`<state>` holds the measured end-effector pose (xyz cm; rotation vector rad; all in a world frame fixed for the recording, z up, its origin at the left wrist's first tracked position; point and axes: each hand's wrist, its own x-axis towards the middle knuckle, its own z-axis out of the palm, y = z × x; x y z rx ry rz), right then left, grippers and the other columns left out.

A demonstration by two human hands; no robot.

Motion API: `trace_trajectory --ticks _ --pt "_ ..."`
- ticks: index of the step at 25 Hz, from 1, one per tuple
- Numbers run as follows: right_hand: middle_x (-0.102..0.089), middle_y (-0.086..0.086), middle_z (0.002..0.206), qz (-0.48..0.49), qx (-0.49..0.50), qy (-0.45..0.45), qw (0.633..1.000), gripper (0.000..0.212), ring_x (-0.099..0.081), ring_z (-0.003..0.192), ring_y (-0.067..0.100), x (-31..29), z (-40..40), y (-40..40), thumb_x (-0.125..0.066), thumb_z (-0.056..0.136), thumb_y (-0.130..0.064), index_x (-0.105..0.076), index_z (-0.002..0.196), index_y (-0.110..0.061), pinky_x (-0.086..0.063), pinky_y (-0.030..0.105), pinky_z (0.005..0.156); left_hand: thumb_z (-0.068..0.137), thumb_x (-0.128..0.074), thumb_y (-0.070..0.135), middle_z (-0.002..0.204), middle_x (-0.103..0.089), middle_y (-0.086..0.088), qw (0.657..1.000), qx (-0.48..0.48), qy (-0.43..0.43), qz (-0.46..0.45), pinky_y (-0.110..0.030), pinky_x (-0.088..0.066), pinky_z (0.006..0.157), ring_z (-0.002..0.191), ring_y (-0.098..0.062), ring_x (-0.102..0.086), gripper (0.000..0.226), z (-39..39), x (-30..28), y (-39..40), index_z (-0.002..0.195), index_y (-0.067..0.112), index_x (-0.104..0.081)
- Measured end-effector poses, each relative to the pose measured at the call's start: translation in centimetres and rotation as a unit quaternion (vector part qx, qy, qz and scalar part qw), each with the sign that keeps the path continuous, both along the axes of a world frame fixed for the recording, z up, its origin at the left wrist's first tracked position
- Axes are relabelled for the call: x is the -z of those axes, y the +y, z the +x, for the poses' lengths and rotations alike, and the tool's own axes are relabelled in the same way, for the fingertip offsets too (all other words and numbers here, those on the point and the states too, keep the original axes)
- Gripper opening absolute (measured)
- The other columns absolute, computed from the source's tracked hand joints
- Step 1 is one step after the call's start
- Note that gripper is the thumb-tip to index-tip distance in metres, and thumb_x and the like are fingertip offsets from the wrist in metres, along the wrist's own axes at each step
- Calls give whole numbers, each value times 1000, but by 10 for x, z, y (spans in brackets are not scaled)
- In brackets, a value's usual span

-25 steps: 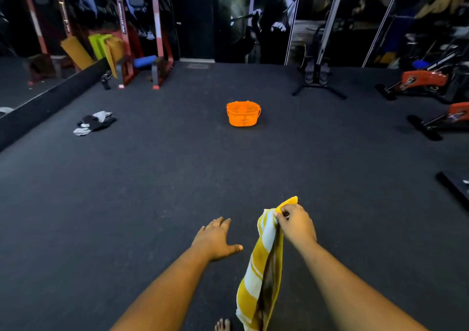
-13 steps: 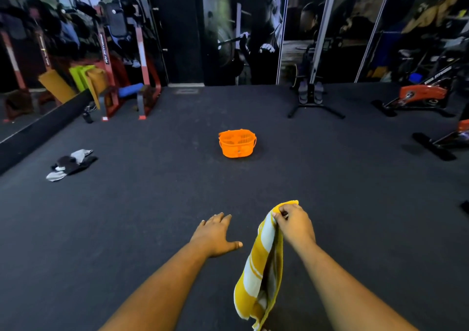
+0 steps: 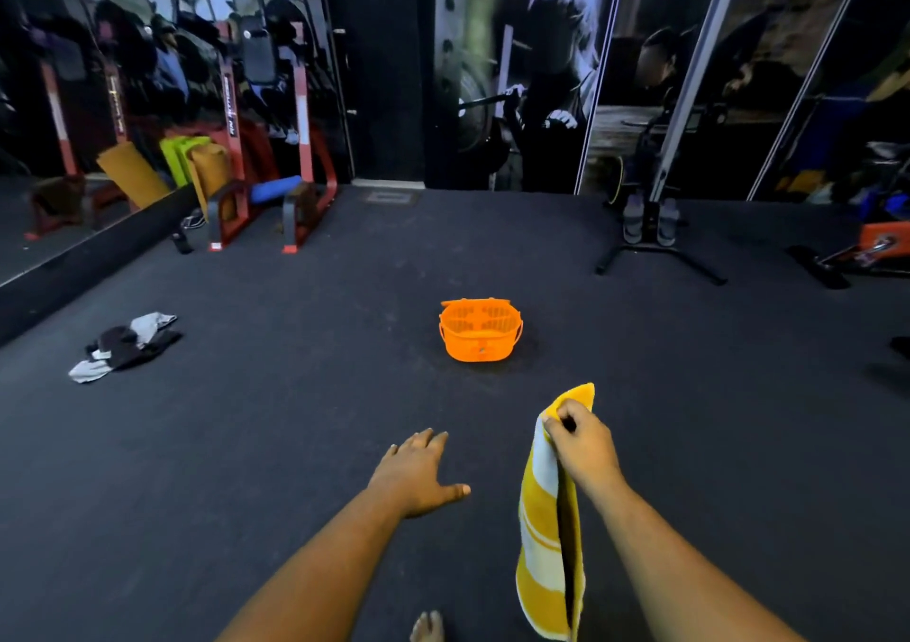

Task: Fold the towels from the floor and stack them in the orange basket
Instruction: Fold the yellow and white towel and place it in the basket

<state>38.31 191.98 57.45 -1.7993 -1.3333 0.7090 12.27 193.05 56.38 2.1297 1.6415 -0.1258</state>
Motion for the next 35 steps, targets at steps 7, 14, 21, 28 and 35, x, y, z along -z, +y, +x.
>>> trace_trajectory --ticks 7,14,21,28,35 --pt "-47 -4 64 0 -30 162 986 25 -43 63 9 -14 5 188 -57 92 -4 -49 70 -13 -37 32 61 96 -56 58 169 -18 -6 996 62 -70 2 -42 -26 123 154 -25 -23 87 29 0 226 163 20 -15" --pt "-54 -2 68 43 -64 361 929 27 -50 62 9 -59 24 346 -36 89 10 -55 80 -7 -43 22 56 99 -59 50 165 -24 -1 927 -20 -328 -181 -33 -30 119 151 -21 -31 90 79 -30 399 163 19 -5" --pt "-63 5 77 37 85 523 847 27 -61 72 19 -46 85 509 -45 90 -3 -66 80 -16 -54 35 72 75 -71 74 115 -72 2 841 -69 -325 -427 -36 -47 88 100 -16 -68 64 115 39 462 113 24 -69" --pt "-63 -2 96 -51 36 54 997 17 -62 95 23 25 127 625 -58 90 -6 -61 90 -23 -51 38 83 91 -71 31 94 -72 -14 715 -273 -600 -232 -39 -60 74 83 -24 -71 29 155 30 564 106 8 -63" --pt "-68 -10 92 4 -204 61 977 35 -64 84 4 22 50 652 -76 78 -50 -61 106 -36 -52 27 77 100 -60 14 91 -72 -14 650 -236 -680 -246 -30 -59 67 78 -21 -73 17 149 -13 674 109 1 -64"
